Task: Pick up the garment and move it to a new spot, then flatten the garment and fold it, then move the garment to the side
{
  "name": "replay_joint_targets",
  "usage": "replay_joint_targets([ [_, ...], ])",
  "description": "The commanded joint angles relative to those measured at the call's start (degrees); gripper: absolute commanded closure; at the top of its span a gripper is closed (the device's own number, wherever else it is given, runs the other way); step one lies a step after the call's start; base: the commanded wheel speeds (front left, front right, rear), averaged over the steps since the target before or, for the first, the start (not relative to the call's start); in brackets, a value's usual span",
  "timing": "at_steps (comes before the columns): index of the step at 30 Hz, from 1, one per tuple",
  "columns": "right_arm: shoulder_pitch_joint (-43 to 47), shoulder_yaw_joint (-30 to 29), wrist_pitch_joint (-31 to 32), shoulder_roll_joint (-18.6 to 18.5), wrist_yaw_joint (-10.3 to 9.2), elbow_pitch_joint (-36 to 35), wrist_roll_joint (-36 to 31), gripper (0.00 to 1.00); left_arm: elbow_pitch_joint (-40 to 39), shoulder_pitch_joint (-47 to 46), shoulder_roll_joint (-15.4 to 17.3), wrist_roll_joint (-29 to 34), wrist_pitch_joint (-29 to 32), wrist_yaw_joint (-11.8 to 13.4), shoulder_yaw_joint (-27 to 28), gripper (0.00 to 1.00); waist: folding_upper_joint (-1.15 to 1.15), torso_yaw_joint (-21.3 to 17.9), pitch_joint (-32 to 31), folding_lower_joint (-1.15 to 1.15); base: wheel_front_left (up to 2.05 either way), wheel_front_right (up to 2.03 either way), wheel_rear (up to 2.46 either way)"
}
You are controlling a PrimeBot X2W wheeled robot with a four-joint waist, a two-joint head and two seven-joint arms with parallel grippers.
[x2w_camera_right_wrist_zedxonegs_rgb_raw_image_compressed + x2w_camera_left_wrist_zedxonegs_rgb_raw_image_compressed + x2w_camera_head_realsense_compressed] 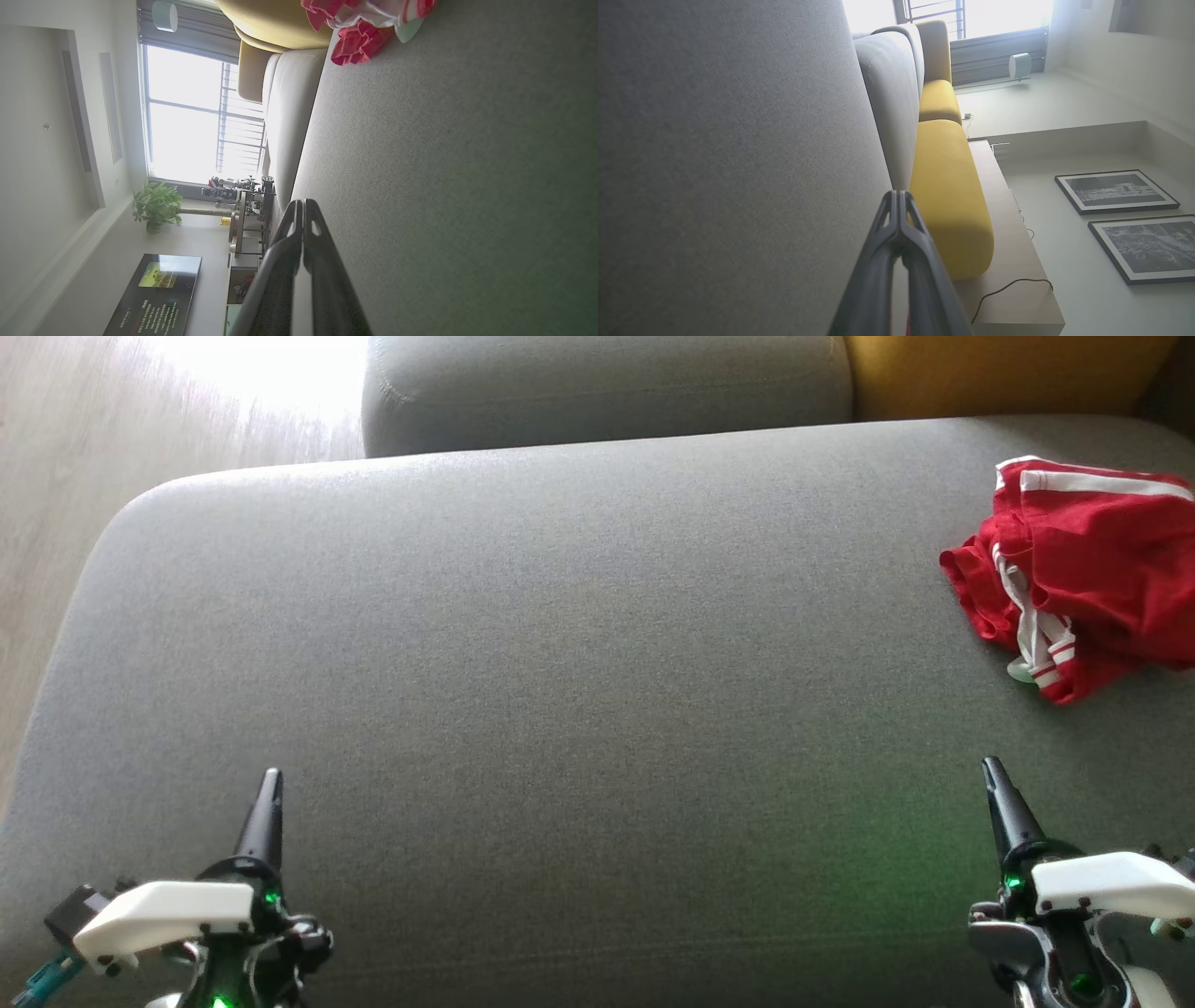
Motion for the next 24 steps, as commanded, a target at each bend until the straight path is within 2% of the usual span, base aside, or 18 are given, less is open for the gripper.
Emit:
replay_joint_targets([
  [1, -3.48, 0.85, 0.66, 0.04, -0.01, -2.29, 2.49, 1.00, -1.51, -3.73, 1.09, -2.11, 0.61, -0.60, 2.48, 1.00, 0.00, -0.07, -0.02, 0.00, 0.00, 0.00, 0.00],
  [16, -4.27, 0.43, 2.95, 0.05, -0.01, -2.50, 12.44, 1.00, -1.06, -5.22, 1.08, -10.71, 3.03, -1.88, 4.48, 1.00, 0.00, -0.55, -0.12, 0.00, 0.00, 0.00, 0.00],
  [24, -4.27, 0.43, 2.95, 0.05, -0.01, -2.50, 12.45, 1.00, -1.05, -5.24, 0.94, -10.54, 3.19, -1.88, 4.68, 1.00, 0.00, -0.55, -0.12, 0.00, 0.00, 0.00, 0.00],
])
